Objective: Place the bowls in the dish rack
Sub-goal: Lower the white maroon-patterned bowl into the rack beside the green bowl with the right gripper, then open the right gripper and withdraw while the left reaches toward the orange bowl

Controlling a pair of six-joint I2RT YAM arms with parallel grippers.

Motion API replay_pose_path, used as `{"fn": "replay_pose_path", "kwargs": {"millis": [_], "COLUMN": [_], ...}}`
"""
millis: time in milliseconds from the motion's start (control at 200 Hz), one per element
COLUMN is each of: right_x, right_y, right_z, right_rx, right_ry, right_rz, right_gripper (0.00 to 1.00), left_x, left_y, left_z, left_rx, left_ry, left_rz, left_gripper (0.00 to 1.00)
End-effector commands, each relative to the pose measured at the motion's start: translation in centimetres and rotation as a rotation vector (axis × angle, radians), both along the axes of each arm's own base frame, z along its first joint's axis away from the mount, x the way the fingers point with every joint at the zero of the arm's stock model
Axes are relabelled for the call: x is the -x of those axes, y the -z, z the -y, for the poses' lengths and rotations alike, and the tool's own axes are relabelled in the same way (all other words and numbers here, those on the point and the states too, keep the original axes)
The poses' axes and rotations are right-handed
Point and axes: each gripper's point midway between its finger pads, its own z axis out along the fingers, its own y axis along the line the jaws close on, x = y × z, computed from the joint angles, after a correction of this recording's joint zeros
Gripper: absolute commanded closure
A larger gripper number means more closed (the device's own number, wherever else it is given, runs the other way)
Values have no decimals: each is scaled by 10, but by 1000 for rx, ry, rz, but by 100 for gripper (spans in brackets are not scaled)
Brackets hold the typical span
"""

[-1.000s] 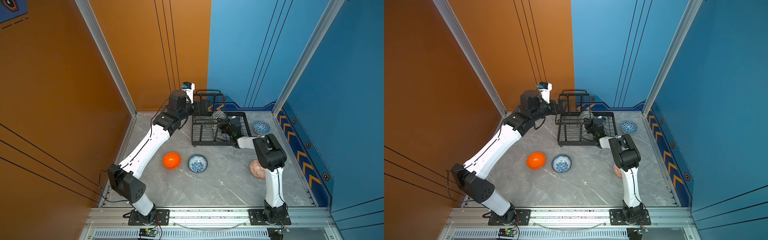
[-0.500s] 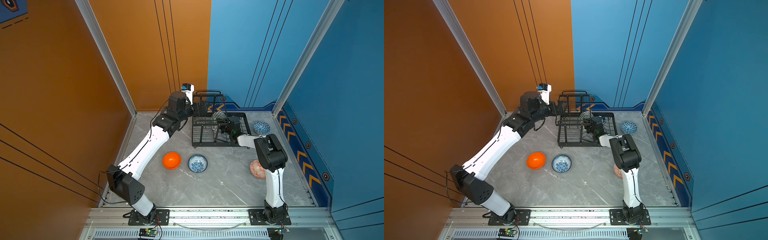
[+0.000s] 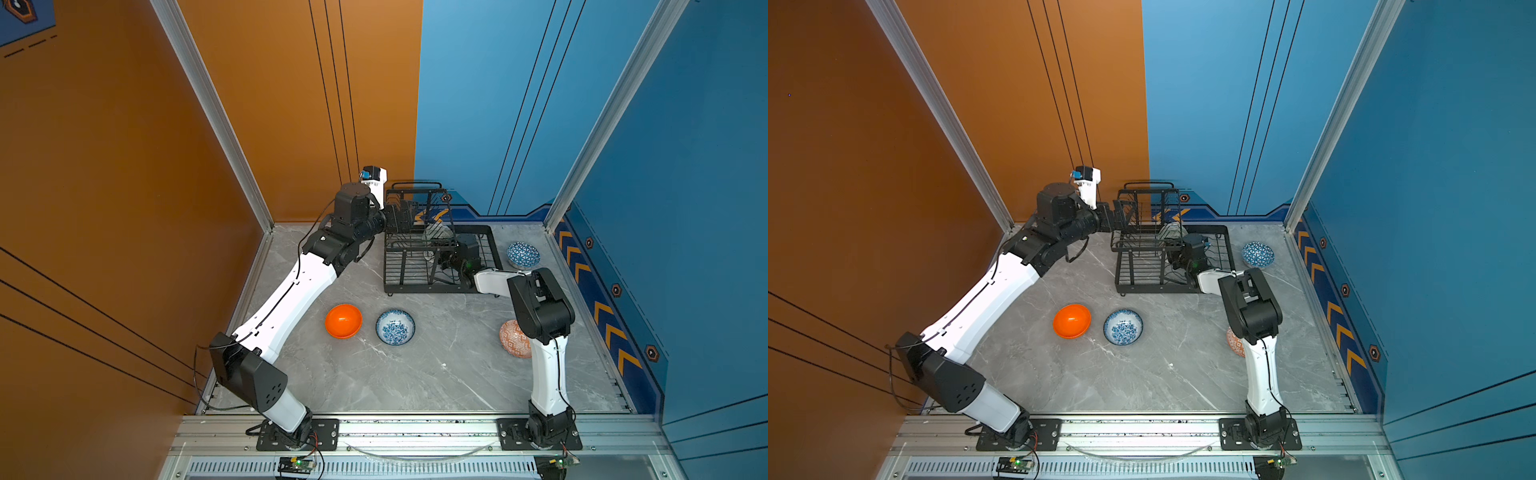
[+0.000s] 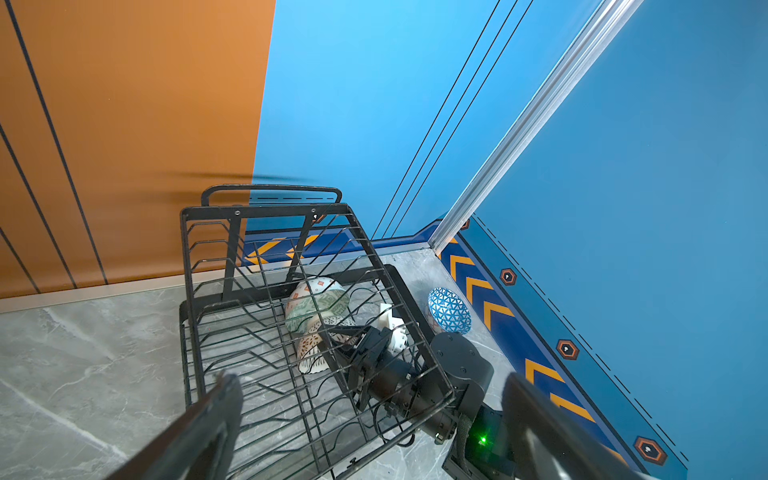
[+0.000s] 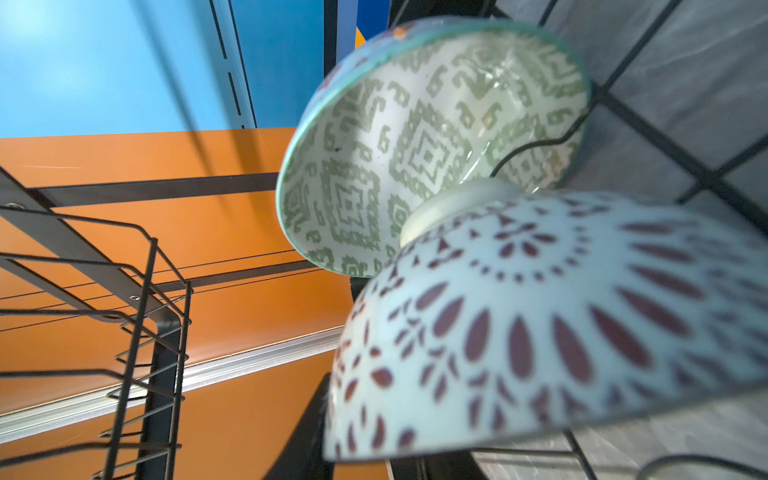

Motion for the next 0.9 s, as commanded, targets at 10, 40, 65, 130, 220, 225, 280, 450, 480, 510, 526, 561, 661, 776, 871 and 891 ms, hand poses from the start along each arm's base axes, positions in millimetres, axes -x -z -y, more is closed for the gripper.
{"fn": "replay_pose_path", "kwargs": {"millis": [10,40,65,130,220,225,280,450,480,510,526,561,661,776,871,891], "right_x": [6,6,7,7,8,8,8,14,14,15,16,17,21,29,39,40], "right_y": [-8,-9,-11,-11,-14,-15,-16,-28,-29,-28,-28,-29,-32,-40,-48,-50], "right_z": [1,3,4,8,12,13,16,25,27,30,31,33,41,51,62,64], "right_rx": [5,6,6,8,6,6,7,26,27,27,27,26,36,53,56,58], "right_ry": [-18,-16,-14,-9,-8,-7,-3,-11,-7,-4,-4,-4,-2,-3,1,1], "right_rz": [-3,-1,1,1,5,6,11,22,24,20,20,21,17,18,22,25], "right_gripper": [64,64,63,60,55,55,51,44,42,41,40,38,32,26,21,21], "left_x": [4,3,4,3,3,3,2,-2,-3,-3,-4,-5,-8,-15,-19,-20], "left_y": [-10,-9,-10,-9,-9,-9,-8,-8,-8,-9,-9,-9,-7,-11,-5,-3], "left_z": [-3,-3,-2,-2,-2,-2,-1,1,0,0,0,-1,-8,-21,-40,-44], "left_rx": [13,13,14,15,17,17,17,23,22,22,23,22,24,61,90,97], "left_ry": [-8,-9,-8,-8,-9,-9,-9,-13,-16,-17,-17,-23,-44,-85,-143,-159], "left_rz": [30,30,32,31,31,32,31,37,38,41,43,43,37,44,14,5], "left_gripper": [2,2,2,2,2,2,2,2,2,2,2,2,2,2,2,2]}}
